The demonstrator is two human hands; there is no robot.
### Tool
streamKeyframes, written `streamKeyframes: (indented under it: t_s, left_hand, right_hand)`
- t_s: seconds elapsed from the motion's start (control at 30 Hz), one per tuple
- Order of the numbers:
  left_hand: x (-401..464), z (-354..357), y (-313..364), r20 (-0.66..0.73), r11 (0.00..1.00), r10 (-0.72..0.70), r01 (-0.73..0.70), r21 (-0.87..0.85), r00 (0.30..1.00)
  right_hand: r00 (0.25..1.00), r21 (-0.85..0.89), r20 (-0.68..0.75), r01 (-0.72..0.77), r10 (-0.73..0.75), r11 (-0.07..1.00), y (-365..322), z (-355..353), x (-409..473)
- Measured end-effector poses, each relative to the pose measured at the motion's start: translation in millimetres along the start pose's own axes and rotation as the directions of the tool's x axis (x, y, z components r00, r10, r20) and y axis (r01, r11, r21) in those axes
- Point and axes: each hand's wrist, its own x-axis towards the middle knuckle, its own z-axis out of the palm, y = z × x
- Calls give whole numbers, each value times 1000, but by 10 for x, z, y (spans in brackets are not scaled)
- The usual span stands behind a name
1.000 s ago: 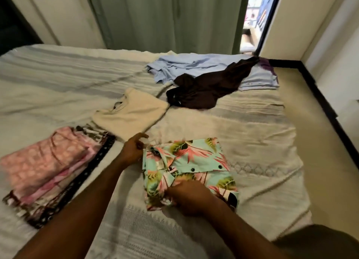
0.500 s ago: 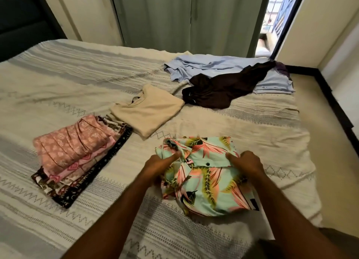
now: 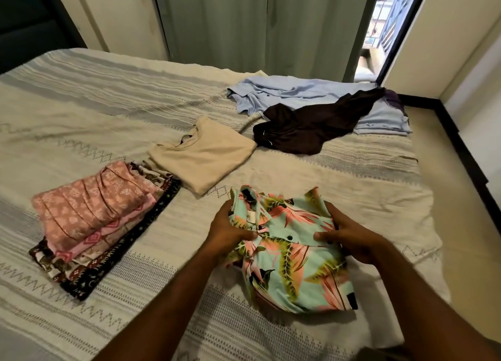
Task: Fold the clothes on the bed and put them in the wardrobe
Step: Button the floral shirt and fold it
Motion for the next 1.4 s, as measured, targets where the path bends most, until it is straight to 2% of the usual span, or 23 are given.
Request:
streamKeyframes:
  t_s: [0.1,0.2,0.33,0.43,0.5,0.6,0.7,0.77,0.83,0.9,0.93,0.97,1.0,1.07,1.1,1.2,1.27,1.3,1.33,1.4]
  left_hand:
    - [189,-255,177,117,992,102,-92,-90,988]
    - [401,-656,499,177,988,140,-126,-90,974]
    - [845,-1322,1071,216,978,186,-202,56,959]
    - [1222,-1808,1602,192,954,227,-257,152,955]
    - [1449,-2032,1899,146,939,234,-262,222,961]
    - [1792,-2186,2077,19,907,206,-198,371,978]
    - [2054,-2091,1721,-52,870,54,-21,493,997]
    - [2183,-1905,1432,-98,836,6,48,547,995]
    - [2272,-1782,1267,-175,810,45,67,583,984]
    - [2377,-1638,1200,-259,731,135,80,677,956]
    - [2428,-1516,1196,-277,660,200,80,747,940]
    - [2468,-1404,1211,-283,592,265,77,802,922]
    - [2496,-1262,1233,-269,557,321,49,829,908]
    - [2531,-875,1292,-197,563,392,-65,824,899]
    - [2529,-645,1326,-155,550,414,-112,827,897]
    - [2511,-36,1346,-41,497,488,-239,834,872]
    - [2512,315,1297,9,568,506,-341,749,863]
    - [2511,474,1257,33,623,498,-384,681,867]
    - [2495,594,1210,47,687,477,-405,603,878]
    - [2422,816,1127,45,825,368,-348,444,929]
  right_hand:
    - [995,149,-5,98,-98,984,-68,65,187]
    - [984,215,-33,180,-177,960,-292,215,476]
    - [949,231,-72,314,-306,921,-778,584,950]
    - [898,288,-111,439,-426,851,-1186,905,1418]
    - [879,342,-169,476,-445,810,-1406,1091,1710]
    - [901,371,-209,432,-379,822,-1544,1282,2168]
    - [951,234,-185,288,-249,929,-1357,1336,2450]
    - [966,218,-186,220,-181,951,-1229,1275,2524]
    - [969,258,-169,222,-182,940,-1199,1228,2526]
    - [973,270,-155,210,-173,940,-1136,1144,2540]
    - [964,212,-197,220,-179,952,-1078,1033,2557]
    - [938,66,-270,241,-215,968,-1033,919,2579]
    - [895,-151,-345,246,-284,957,-983,765,2588]
    - [815,-523,-398,175,-421,834,-880,374,2618]
    - [799,-641,-392,119,-456,759,-851,162,2626]
    - [862,-819,-373,-133,-342,558,-739,-327,2650]
    - [909,-887,-314,-177,-275,427,-663,-550,2680]
    - [921,-899,-285,-160,-267,408,-643,-618,2693]
    - [920,-895,-270,-130,-285,427,-635,-643,2691]
    - [876,-807,-355,-110,-328,580,-614,-663,2624]
